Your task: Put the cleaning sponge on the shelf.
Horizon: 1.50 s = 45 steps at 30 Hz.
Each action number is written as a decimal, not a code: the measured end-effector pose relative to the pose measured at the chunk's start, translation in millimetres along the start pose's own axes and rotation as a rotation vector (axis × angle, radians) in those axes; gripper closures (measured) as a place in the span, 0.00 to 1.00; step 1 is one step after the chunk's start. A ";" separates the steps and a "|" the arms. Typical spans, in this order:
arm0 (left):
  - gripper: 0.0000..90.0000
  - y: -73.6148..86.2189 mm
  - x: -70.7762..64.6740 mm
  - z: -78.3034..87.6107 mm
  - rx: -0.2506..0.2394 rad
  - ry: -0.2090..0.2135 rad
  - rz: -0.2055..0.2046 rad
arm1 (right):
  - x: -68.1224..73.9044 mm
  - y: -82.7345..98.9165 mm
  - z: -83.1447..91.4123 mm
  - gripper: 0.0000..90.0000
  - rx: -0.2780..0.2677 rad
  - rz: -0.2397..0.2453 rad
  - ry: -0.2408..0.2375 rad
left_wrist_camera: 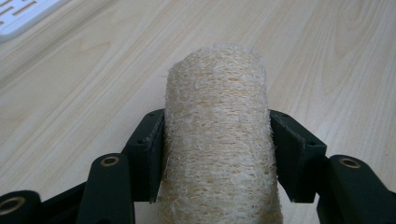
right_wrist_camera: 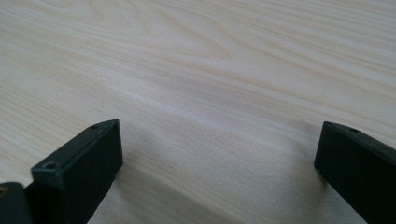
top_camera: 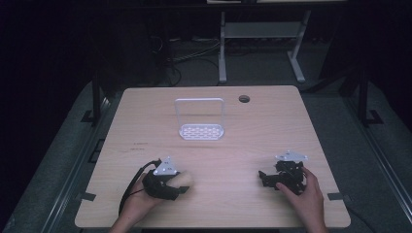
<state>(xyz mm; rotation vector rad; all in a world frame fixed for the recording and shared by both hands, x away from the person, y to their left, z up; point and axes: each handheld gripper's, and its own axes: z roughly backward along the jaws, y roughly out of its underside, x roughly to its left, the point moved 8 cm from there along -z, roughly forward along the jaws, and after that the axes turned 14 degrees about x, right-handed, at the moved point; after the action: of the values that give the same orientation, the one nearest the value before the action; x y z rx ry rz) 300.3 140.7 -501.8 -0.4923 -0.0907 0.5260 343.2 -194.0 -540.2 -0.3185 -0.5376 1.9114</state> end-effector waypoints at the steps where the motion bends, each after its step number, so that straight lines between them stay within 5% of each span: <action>1: 0.46 -0.5 0.7 -0.1 0.005 0.004 -0.004 | 0.0 0.0 0.0 0.01 0.000 0.000 0.000; 45: 0.46 -56.0 47.8 -6.1 -0.015 -0.028 -0.038 | 0.0 0.0 0.0 0.01 0.000 0.000 0.000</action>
<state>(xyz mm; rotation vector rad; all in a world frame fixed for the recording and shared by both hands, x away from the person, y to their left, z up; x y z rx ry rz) 368.6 120.1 -482.7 -0.4969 -0.1305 0.4953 343.2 -194.0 -540.3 -0.3188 -0.5374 1.9113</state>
